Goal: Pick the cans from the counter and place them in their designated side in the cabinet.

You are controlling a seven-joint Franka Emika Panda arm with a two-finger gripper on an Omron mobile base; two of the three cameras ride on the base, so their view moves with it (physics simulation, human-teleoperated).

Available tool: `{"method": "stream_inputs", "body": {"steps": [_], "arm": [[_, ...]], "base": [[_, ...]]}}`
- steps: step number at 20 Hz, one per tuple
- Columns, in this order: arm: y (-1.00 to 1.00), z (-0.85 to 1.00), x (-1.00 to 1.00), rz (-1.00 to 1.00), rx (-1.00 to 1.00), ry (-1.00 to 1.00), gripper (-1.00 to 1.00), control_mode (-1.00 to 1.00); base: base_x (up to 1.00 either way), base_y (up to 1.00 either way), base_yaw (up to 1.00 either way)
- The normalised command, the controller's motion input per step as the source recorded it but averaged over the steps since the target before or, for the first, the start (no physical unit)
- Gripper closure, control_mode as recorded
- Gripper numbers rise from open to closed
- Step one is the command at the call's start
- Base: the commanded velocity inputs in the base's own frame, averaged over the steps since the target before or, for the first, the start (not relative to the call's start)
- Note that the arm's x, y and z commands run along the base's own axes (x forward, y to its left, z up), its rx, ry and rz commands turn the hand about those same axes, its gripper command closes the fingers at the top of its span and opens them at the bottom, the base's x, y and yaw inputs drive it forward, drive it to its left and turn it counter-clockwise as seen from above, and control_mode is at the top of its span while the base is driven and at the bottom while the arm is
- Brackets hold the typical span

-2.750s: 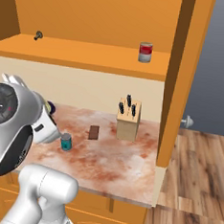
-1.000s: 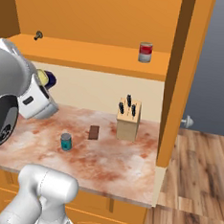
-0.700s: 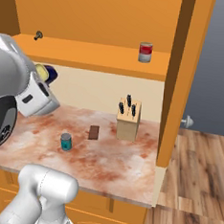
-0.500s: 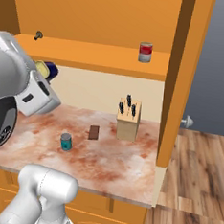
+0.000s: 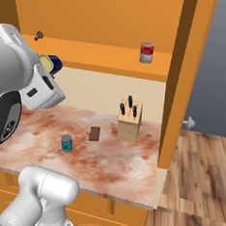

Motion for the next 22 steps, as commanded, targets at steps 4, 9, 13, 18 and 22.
{"method": "stream_inputs", "body": {"steps": [4, 9, 13, 18, 22], "arm": [[-0.04, 0.08, 0.08, 0.0, 0.0, 0.0, 1.0, -1.0], [-0.02, 0.0, 0.16, 0.0, 0.0, 0.0, 1.0, -1.0], [-0.03, 0.0, 0.17, 0.0, 0.0, 0.0, 1.0, -1.0], [-0.02, 0.0, 0.16, 0.0, 0.0, 0.0, 1.0, -1.0], [-0.02, 0.0, 0.16, 0.0, 0.0, 0.0, 1.0, -1.0]], "base": [[0.0, 0.0, 0.0], [0.0, 0.0, 0.0], [0.0, 0.0, 0.0], [0.0, 0.0, 0.0], [0.0, 0.0, 0.0]]}}
